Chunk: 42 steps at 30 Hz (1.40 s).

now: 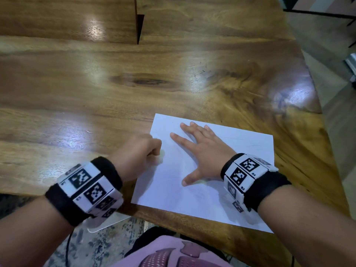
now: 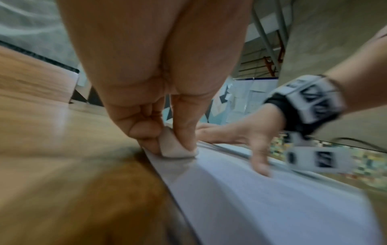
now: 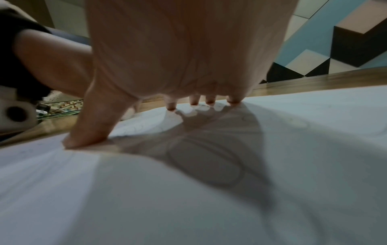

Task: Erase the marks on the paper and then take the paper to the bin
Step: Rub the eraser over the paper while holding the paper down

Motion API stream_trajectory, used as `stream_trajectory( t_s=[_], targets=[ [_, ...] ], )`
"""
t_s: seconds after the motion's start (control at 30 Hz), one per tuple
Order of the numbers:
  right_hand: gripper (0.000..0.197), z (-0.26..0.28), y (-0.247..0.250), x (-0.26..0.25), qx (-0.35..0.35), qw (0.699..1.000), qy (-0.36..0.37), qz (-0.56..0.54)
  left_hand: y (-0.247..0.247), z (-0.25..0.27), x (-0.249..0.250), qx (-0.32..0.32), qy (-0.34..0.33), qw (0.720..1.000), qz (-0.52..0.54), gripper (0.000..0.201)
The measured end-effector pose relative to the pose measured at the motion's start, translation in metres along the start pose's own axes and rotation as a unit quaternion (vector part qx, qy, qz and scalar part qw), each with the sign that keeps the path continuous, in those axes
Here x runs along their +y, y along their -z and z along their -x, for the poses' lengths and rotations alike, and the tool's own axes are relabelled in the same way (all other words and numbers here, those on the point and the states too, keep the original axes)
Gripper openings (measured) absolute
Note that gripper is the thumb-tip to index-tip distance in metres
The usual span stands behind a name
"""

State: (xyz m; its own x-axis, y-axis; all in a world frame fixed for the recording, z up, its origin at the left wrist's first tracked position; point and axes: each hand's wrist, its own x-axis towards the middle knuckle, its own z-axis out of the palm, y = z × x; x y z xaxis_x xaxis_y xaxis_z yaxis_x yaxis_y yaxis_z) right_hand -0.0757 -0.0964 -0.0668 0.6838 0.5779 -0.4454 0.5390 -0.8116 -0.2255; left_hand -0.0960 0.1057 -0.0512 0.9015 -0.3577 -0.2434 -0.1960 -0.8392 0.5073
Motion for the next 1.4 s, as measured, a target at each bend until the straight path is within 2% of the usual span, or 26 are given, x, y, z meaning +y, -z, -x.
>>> stream_trajectory(
  t_s=[0.07, 0.13, 0.17, 0.27, 0.37, 0.47, 0.57, 0.6, 0.73, 0.8, 0.87, 0.97, 1.0, 1.03, 1.13, 1.2, 1.27, 1.33, 1.4],
  targets=[
    [0.117, 0.000, 0.000, 0.000, 0.005, 1.000, 0.002, -0.003, -0.003, 0.021, -0.001, -0.041, -0.022, 0.999, 0.010, 0.028],
    [0.117, 0.000, 0.000, -0.001, 0.009, 1.000, 0.003, -0.005, -0.002, 0.026, -0.003, -0.073, -0.009, 0.997, 0.024, 0.023],
    [0.117, 0.000, -0.001, 0.000, 0.011, 1.000, 0.004, -0.005, -0.001, 0.020, -0.003, -0.062, -0.004, 0.998, 0.025, 0.021],
    [0.117, -0.001, -0.002, 0.000, 0.010, 1.000, 0.004, -0.001, 0.004, -0.011, 0.002, 0.036, 0.018, 0.999, 0.021, 0.014],
    [0.118, -0.002, -0.002, 0.001, 0.008, 1.000, 0.003, -0.003, 0.000, -0.020, 0.000, 0.057, 0.038, 0.998, 0.008, 0.018],
    [0.118, -0.002, -0.003, 0.001, 0.010, 1.000, 0.004, -0.001, -0.007, 0.013, -0.004, -0.007, -0.001, 1.000, 0.013, 0.034],
    [0.118, -0.002, -0.003, 0.001, 0.010, 1.000, 0.004, 0.002, -0.007, 0.031, -0.004, -0.076, 0.007, 0.996, 0.037, 0.039],
    [0.118, -0.002, -0.002, 0.001, 0.010, 1.000, 0.004, 0.003, -0.005, 0.026, -0.003, -0.067, 0.009, 0.997, 0.032, 0.037],
    [0.119, -0.001, -0.001, -0.001, 0.007, 1.000, -0.001, -0.002, 0.004, -0.018, 0.006, 0.040, 0.016, 0.999, 0.004, 0.019],
    [0.119, -0.001, 0.001, -0.002, 0.004, 1.000, -0.001, -0.001, -0.001, -0.021, 0.005, 0.060, 0.023, 0.998, 0.001, 0.017],
    [0.118, 0.000, 0.001, -0.001, 0.003, 1.000, -0.003, -0.004, -0.008, -0.001, 0.001, 0.035, 0.013, 0.999, 0.009, 0.021],
    [0.118, 0.000, 0.001, -0.001, 0.001, 1.000, -0.001, -0.006, -0.012, 0.036, -0.006, -0.070, 0.001, 0.997, 0.045, 0.023],
    [0.118, 0.000, 0.001, -0.001, 0.001, 1.000, 0.000, -0.006, -0.011, 0.038, -0.006, -0.086, -0.003, 0.995, 0.047, 0.021],
    [0.118, -0.001, 0.001, -0.001, 0.001, 1.000, 0.001, -0.006, -0.009, 0.034, -0.005, -0.072, -0.009, 0.996, 0.043, 0.019],
    [0.118, 0.000, 0.000, -0.001, 0.002, 1.000, -0.003, -0.012, 0.001, -0.005, 0.002, 0.045, 0.002, 0.999, 0.015, 0.015],
    [0.118, 0.001, 0.001, -0.001, 0.001, 1.000, -0.003, -0.013, 0.002, -0.024, 0.004, 0.073, 0.024, 0.997, 0.010, 0.019],
    [0.118, 0.000, 0.001, -0.001, 0.001, 1.000, -0.003, -0.012, -0.001, -0.016, 0.000, 0.059, 0.012, 0.998, 0.000, 0.030],
    [0.118, 0.000, 0.000, -0.001, -0.001, 1.000, -0.004, -0.012, -0.006, 0.012, -0.005, -0.004, -0.011, 1.000, 0.010, 0.036],
    [0.118, 0.000, 0.000, -0.001, -0.003, 1.000, -0.003, -0.011, -0.008, 0.034, -0.007, -0.076, 0.002, 0.997, 0.025, 0.030]
  ],
)
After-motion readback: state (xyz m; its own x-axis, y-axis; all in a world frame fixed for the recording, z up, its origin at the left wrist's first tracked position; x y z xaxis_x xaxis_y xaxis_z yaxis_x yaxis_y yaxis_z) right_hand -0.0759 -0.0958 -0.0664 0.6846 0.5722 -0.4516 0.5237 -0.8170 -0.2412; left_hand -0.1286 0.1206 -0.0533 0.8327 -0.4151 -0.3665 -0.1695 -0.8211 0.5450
